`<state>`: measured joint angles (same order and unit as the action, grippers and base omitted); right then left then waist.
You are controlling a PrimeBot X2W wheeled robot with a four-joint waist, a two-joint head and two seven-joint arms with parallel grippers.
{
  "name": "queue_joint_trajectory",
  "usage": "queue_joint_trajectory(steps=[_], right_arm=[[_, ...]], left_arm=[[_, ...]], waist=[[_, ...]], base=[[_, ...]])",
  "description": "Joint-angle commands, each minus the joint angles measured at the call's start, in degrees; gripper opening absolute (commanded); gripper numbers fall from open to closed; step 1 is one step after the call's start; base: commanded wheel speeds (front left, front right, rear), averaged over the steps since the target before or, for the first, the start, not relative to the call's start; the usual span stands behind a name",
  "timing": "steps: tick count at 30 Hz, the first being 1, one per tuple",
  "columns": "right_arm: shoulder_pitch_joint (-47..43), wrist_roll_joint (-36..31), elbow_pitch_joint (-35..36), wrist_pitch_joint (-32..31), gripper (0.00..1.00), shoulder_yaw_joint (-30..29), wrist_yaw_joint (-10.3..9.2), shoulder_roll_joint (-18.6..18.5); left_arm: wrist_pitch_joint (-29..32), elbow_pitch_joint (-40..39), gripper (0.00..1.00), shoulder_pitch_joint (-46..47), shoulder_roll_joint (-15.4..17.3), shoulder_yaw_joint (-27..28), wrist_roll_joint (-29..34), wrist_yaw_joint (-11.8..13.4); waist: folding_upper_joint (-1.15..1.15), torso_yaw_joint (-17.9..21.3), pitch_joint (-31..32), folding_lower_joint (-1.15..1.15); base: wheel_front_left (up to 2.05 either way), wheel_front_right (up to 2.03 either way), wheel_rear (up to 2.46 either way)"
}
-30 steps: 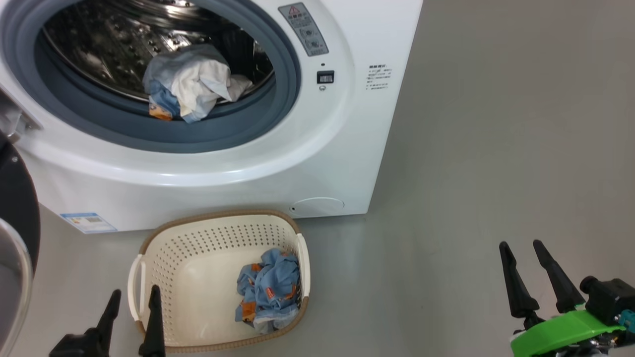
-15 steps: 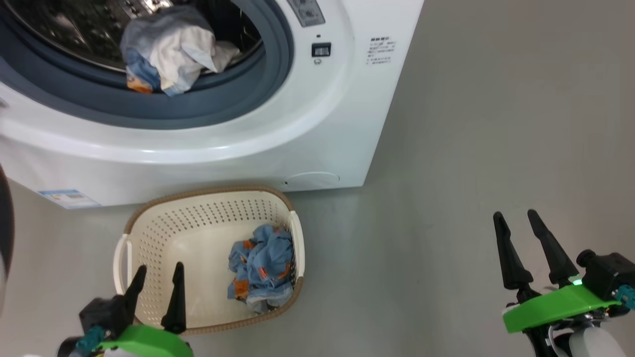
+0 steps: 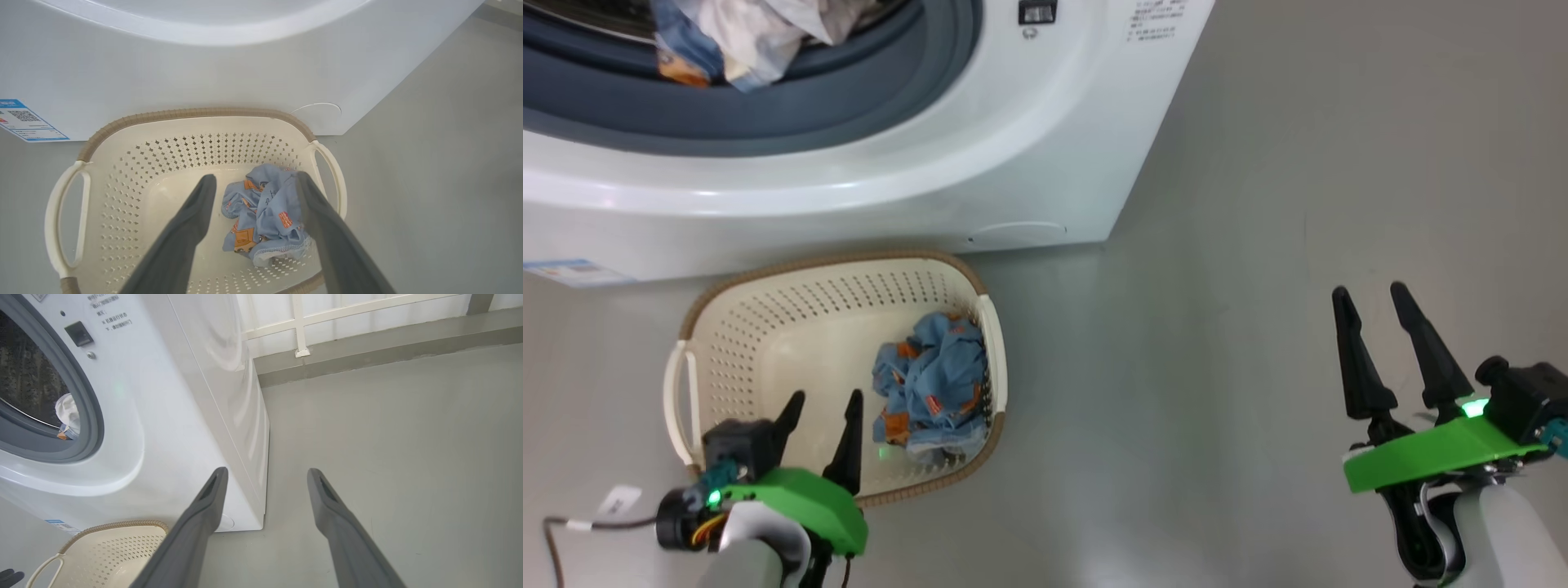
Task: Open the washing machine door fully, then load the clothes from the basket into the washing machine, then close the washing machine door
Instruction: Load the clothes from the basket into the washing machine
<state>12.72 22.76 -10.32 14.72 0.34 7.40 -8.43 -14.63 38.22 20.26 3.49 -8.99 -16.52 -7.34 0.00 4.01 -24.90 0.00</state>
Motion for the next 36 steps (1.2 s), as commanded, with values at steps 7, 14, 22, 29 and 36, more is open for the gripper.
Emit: queue_joint_trajectory(steps=[7, 14, 22, 29, 36], right_arm=[[2.82, -0.82, 1.80, 0.28, 1.00, 1.50, 0.09, 0.52], [5.05, -0.74, 1.91, 0.28, 1.00, 2.02, 0.09, 0.78], [6.63, -0.82, 1.62, 0.28, 1.00, 2.83, 0.09, 0.84], [7.58, -0.78, 1.70, 0.28, 1.00, 3.58, 0.09, 0.66], [8.50, -0.79, 1.97, 0.28, 1.00, 4.03, 0.09, 0.48]], left_arm=[[-0.37, 6.40, 1.00, 6.42, 2.24, -3.15, -3.11, -0.14], [-0.37, 12.87, 1.00, 12.34, 2.74, -8.58, -6.90, -0.14], [-0.37, 19.79, 1.00, 18.12, 2.73, -15.50, -12.52, -0.14], [-0.37, 22.55, 1.00, 21.40, 3.11, -21.08, -16.59, -0.14], [-0.37, 24.75, 1.00, 24.95, 3.92, -27.34, -21.54, -0.14]], waist=[[0.00, 1.28, -5.43, 0.00], [0.00, 1.59, -9.04, 0.00], [0.00, 1.49, -11.73, 0.00], [0.00, 1.90, -13.47, 0.00], [0.00, 2.67, -15.98, 0.00]], base=[[0.00, 0.00, 0.00], [0.00, 0.00, 0.00], [0.00, 0.00, 0.00], [0.00, 0.00, 0.00], [0.00, 0.00, 0.00]])
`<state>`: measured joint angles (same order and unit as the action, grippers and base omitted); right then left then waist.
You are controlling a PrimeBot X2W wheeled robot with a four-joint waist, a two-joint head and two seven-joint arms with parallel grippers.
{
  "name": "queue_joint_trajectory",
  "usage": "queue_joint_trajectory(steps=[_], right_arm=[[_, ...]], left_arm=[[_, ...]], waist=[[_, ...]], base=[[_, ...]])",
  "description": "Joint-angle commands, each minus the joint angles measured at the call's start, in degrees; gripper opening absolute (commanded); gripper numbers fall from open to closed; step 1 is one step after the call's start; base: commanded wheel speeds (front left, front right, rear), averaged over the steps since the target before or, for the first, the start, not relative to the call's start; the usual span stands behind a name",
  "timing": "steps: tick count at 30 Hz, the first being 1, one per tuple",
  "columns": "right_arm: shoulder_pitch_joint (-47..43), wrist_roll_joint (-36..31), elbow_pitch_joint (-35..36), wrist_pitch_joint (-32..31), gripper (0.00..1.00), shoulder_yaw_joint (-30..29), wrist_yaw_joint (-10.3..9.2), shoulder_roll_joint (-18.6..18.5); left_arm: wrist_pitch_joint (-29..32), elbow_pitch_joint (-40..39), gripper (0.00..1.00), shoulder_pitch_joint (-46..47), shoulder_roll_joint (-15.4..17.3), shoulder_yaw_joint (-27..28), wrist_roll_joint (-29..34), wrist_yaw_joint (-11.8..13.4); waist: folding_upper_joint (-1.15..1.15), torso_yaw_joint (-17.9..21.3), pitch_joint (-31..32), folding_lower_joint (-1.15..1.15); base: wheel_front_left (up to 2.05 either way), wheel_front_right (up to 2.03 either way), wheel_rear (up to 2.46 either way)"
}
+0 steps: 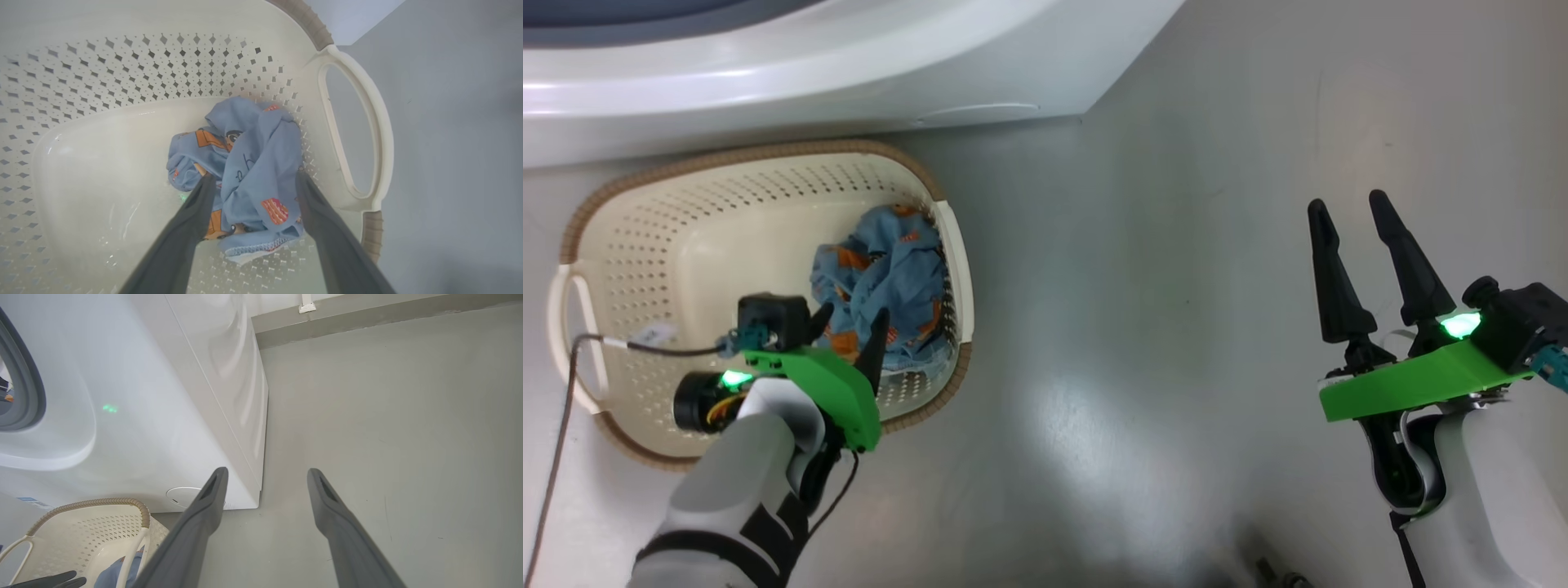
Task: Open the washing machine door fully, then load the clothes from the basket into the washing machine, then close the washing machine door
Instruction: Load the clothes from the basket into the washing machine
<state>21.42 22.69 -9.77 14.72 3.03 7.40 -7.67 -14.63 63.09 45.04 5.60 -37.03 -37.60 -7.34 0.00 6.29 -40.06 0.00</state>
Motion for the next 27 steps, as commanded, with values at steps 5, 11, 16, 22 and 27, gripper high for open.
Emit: queue_joint_trajectory(steps=[5, 11, 16, 22, 27], right_arm=[[0.46, -0.75, 1.69, 0.28, 1.00, 1.62, 0.09, -0.43], [1.04, -0.76, 1.94, 0.28, 1.00, 1.83, 0.09, -0.71], [1.41, -0.78, 2.20, 0.28, 1.00, 1.88, 0.09, -0.73], [1.63, -0.83, 2.48, 0.28, 1.00, 2.20, 0.09, -0.65], [1.36, -0.83, 2.59, 0.28, 1.00, 2.14, 0.09, -0.86]], left_arm=[[0.03, 0.83, 1.00, 2.30, 2.53, -3.22, -4.29, -0.14], [0.78, 1.19, 1.00, 4.07, 3.41, -7.77, -8.40, -0.14], [1.38, 1.26, 1.00, 5.27, 3.85, -11.04, -11.67, -0.14], [2.28, 0.81, 1.00, 6.18, 4.76, -14.68, -15.59, -0.14], [2.59, 0.26, 0.00, 6.74, 5.44, -18.24, -19.04, -0.14]], waist=[[0.00, 0.99, -2.66, 0.00], [0.00, 1.49, -4.18, 0.00], [0.00, 1.78, -5.17, 0.00], [0.00, 2.32, -5.82, 0.00], [0.00, 2.50, -5.70, 0.00]], base=[[0.00, 0.00, 0.00], [0.00, 0.00, 0.00], [0.00, 0.00, 0.00], [0.00, 0.00, 0.00], [0.00, 0.00, 0.00]])
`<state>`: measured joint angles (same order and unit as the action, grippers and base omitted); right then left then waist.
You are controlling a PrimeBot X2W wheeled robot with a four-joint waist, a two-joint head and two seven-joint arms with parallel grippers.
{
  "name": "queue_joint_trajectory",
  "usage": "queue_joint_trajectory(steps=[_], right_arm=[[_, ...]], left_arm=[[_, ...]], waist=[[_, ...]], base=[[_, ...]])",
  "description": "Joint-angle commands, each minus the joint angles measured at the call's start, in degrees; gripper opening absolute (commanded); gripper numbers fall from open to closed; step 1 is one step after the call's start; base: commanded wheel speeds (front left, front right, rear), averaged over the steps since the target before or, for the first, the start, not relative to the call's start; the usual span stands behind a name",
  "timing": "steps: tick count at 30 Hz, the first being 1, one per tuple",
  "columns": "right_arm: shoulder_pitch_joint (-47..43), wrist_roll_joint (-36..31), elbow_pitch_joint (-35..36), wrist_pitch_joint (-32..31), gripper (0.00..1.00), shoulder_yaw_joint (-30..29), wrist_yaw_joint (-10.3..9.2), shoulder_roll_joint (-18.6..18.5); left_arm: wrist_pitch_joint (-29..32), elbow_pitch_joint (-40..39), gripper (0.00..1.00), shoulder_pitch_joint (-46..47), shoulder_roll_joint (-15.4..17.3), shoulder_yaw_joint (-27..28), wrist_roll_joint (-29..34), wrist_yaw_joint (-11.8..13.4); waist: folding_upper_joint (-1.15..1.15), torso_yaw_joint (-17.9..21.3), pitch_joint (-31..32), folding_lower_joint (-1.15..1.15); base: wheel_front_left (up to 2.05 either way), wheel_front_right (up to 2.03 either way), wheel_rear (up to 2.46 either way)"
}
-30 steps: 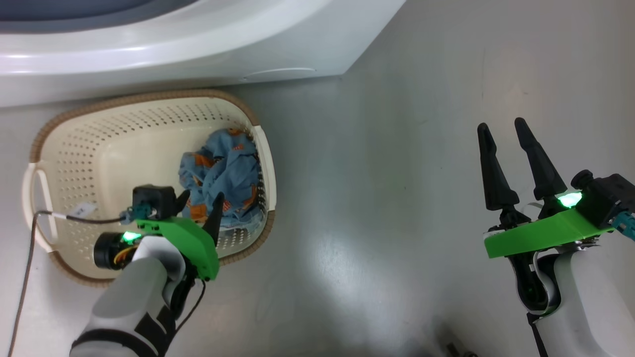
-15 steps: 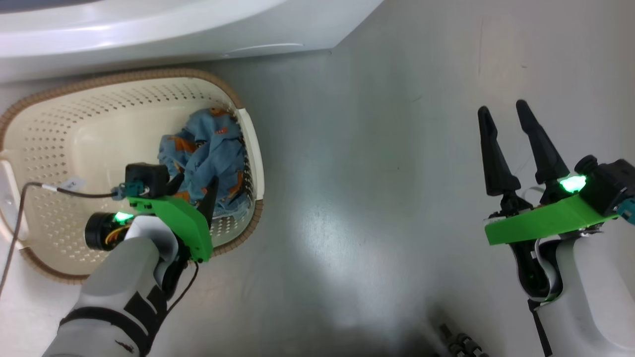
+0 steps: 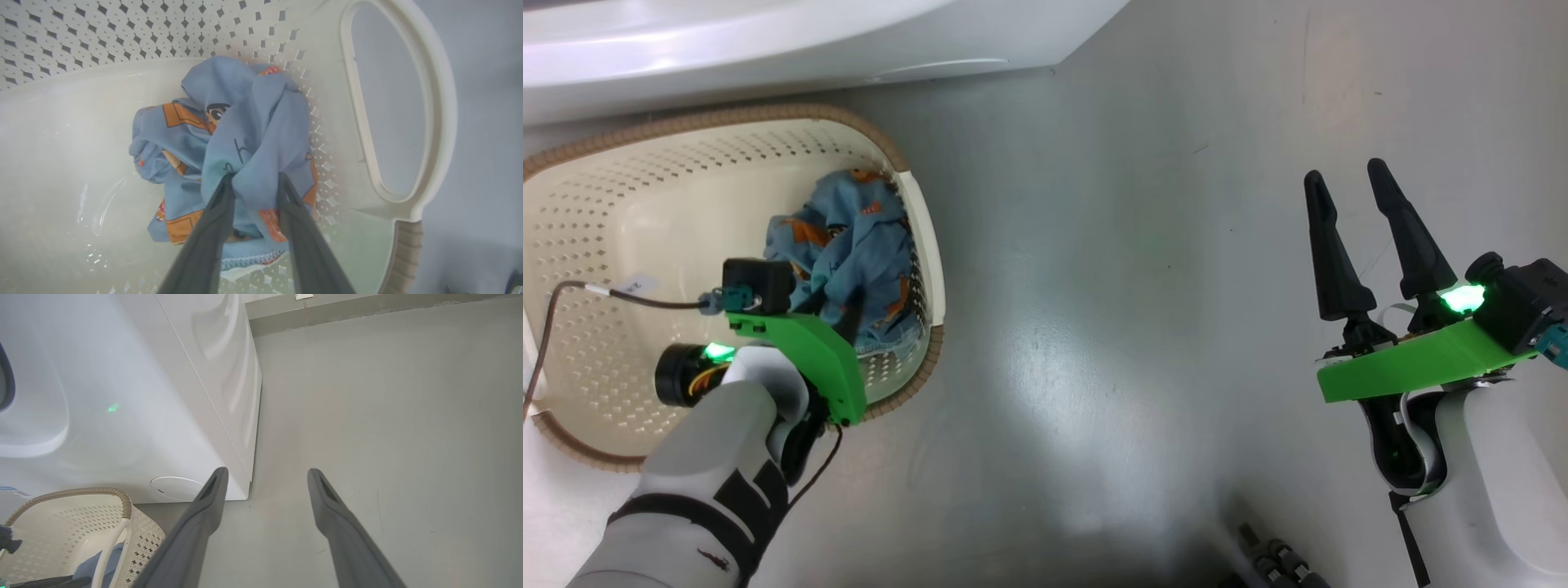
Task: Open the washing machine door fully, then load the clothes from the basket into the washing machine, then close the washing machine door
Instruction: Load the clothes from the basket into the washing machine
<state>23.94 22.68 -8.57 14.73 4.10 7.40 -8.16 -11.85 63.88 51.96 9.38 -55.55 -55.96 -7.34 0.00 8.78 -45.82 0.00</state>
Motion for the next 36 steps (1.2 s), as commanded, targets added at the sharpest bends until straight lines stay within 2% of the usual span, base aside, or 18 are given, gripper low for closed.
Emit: queue_joint_trajectory(steps=[1, 7, 20, 27, 36], right_arm=[[-1.18, -0.83, 1.39, 0.27, 1.00, 1.04, 0.09, -0.40], [-1.45, -1.11, 1.24, 0.27, 1.00, 0.74, 0.09, -0.51], [-2.51, -1.18, 0.09, 0.27, 1.00, 0.90, 0.09, -0.98], [-4.28, -1.00, -1.05, 0.27, 1.00, 0.78, 0.09, -1.48], [-6.78, -0.87, -2.12, 0.27, 1.00, 0.64, 0.09, -2.16]], left_arm=[[-0.22, -0.73, 0.00, -0.15, 1.75, -0.26, -1.32, -0.14], [-0.73, -1.38, 0.00, -0.60, 1.84, -2.90, -5.22, -0.14], [-3.08, -1.30, 0.00, -3.79, 2.48, -3.43, -10.41, -0.14], [-3.13, -3.98, 0.00, -6.80, 3.75, 3.06, -6.98, -0.14], [-3.14, -8.71, 0.00, -12.45, 4.35, 14.83, 2.29, -0.14]], waist=[[0.00, 0.00, 0.14, 0.00], [0.00, -0.57, 1.55, 0.00], [0.00, -3.44, 8.20, 0.00], [0.00, -5.20, 13.47, 0.00], [0.00, -6.90, 19.40, 0.00]], base=[[0.00, 0.00, 0.00], [0.00, 0.00, 0.00], [0.00, 0.00, 0.00], [0.00, 0.00, 0.00], [0.00, 0.00, 0.00]])
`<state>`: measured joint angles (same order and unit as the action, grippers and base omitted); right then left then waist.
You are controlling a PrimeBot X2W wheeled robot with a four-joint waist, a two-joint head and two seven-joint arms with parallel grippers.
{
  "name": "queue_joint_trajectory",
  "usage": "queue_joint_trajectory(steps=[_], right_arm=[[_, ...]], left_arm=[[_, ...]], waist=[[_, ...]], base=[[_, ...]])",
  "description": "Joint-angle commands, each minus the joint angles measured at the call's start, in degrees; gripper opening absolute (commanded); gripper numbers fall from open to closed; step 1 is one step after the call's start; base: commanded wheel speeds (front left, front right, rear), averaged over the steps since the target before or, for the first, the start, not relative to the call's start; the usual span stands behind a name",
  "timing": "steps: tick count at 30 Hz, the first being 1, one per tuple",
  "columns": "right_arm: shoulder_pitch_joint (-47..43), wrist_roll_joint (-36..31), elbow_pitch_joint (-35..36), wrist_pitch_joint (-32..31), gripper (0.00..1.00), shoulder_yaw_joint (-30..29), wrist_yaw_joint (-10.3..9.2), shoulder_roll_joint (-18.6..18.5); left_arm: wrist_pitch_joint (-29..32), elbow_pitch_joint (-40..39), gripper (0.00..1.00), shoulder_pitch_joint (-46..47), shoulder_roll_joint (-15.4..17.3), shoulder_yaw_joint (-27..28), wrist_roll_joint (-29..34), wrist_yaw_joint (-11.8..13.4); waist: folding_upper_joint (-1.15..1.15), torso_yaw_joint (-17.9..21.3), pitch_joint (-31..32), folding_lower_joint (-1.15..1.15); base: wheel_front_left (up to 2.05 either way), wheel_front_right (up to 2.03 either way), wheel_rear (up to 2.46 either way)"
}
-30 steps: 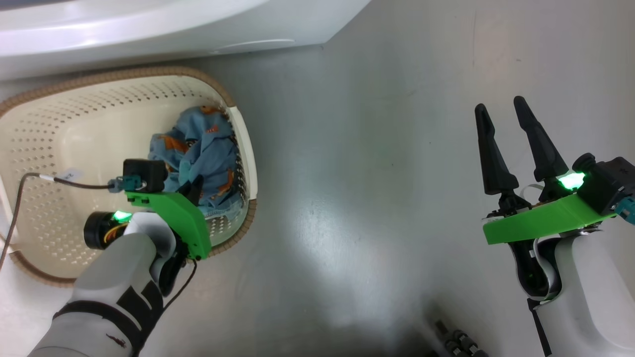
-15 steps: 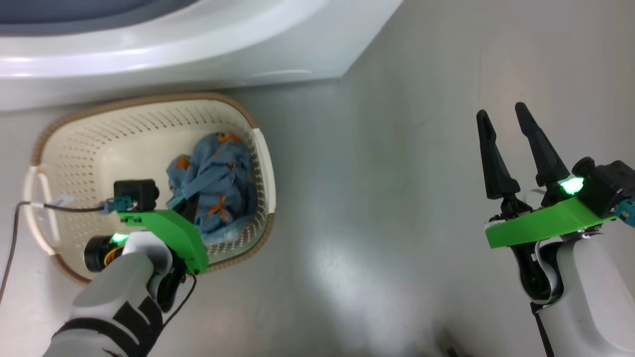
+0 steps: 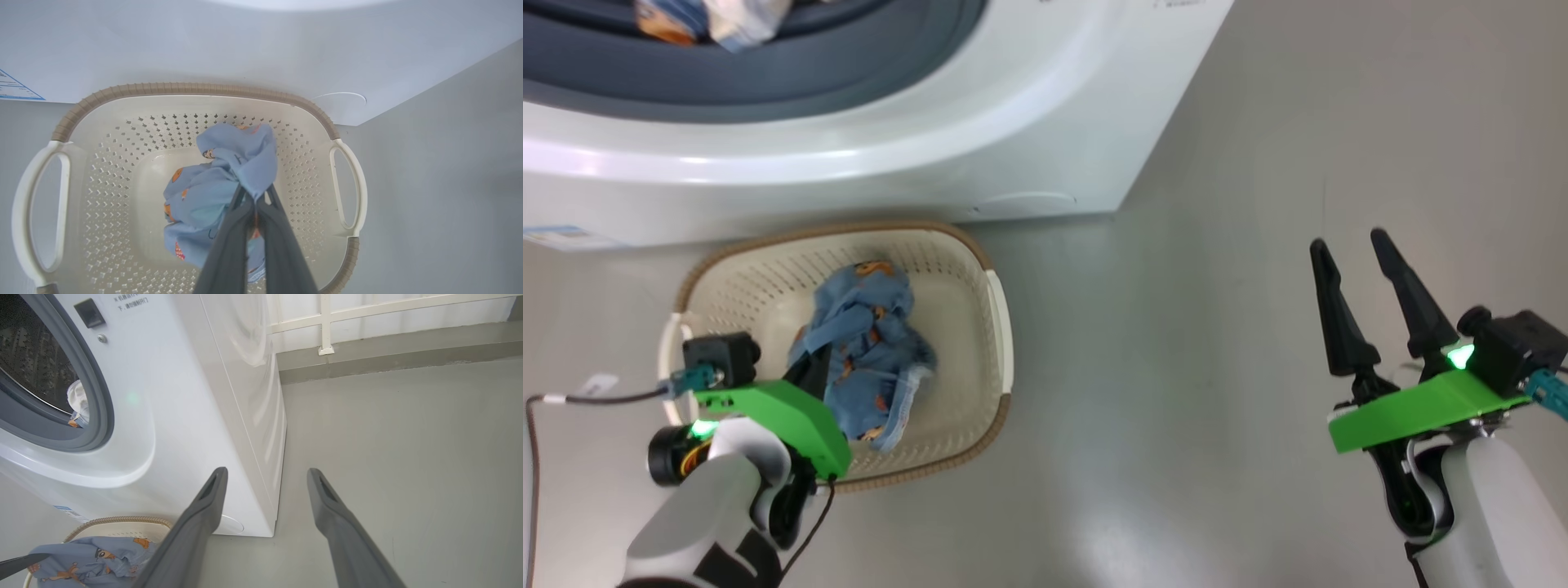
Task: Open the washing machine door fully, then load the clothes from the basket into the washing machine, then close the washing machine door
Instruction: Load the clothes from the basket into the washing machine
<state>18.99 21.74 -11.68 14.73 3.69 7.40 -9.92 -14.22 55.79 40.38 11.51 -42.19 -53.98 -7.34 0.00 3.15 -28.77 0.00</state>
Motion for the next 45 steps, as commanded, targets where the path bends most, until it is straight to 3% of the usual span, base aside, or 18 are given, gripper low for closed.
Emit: queue_joint_trajectory(steps=[1, 16, 33, 45], right_arm=[[-2.07, 0.12, 0.88, 0.27, 1.00, 1.08, 0.09, -0.48], [-6.35, 0.43, -0.29, 0.27, 1.00, 0.89, 0.09, -1.56], [-11.12, 0.48, 0.02, 0.27, 1.00, -0.68, 0.09, -2.40], [-14.01, 0.39, 0.48, 0.27, 1.00, -2.09, 0.09, -2.63]], left_arm=[[-0.77, -1.20, 0.00, -1.51, 2.25, 2.72, 1.48, -0.14], [-0.77, -13.88, 0.00, -11.81, 1.37, 21.49, 19.55, -0.14], [-0.77, -32.96, 0.00, -25.17, -1.73, 35.98, 31.26, -0.14], [-0.78, -46.19, 0.00, -35.94, -4.50, 41.79, 36.94, -0.14]], waist=[[0.00, -1.42, 2.89, 0.00], [0.00, -3.11, 10.84, 0.00], [0.00, -3.93, 16.27, 0.00], [0.00, -4.24, 18.52, 0.00]], base=[[0.00, 0.00, 0.00], [0.00, 0.00, 0.00], [0.00, 0.00, 0.00], [0.00, 0.00, 0.00]])
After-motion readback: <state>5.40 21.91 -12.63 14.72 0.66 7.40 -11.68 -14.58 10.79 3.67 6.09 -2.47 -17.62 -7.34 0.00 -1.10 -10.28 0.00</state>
